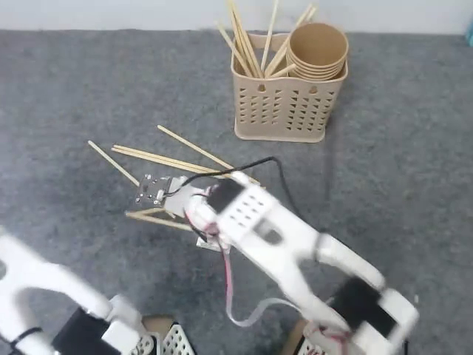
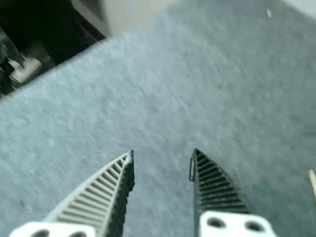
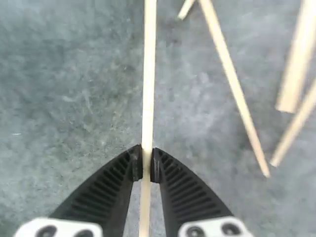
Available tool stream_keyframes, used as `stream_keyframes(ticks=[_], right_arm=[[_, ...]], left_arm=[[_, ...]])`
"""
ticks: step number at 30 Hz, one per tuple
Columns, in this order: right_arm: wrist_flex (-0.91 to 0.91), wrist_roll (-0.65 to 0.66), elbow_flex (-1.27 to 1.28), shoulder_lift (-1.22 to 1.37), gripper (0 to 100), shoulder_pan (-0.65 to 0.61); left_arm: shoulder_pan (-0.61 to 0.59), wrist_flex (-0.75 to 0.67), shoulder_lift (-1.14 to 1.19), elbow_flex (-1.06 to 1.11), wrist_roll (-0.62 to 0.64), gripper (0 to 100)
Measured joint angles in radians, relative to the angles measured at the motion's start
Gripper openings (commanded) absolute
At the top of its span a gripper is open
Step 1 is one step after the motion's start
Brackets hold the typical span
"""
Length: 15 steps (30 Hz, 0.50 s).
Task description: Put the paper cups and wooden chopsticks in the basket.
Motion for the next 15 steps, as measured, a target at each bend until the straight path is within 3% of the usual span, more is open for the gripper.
stream_keyframes(ticks=[8,15], right_arm=[[-0.023,-0.141,0.164,-0.612,0.9,0.026],[-0.448,-0.382,0.393,-0.937,0.9,0.273]], left_arm=[[0.236,0.038,-0.275,0.276,-0.025,18],[0.574,0.239,-0.473,0.370,-0.020,18]])
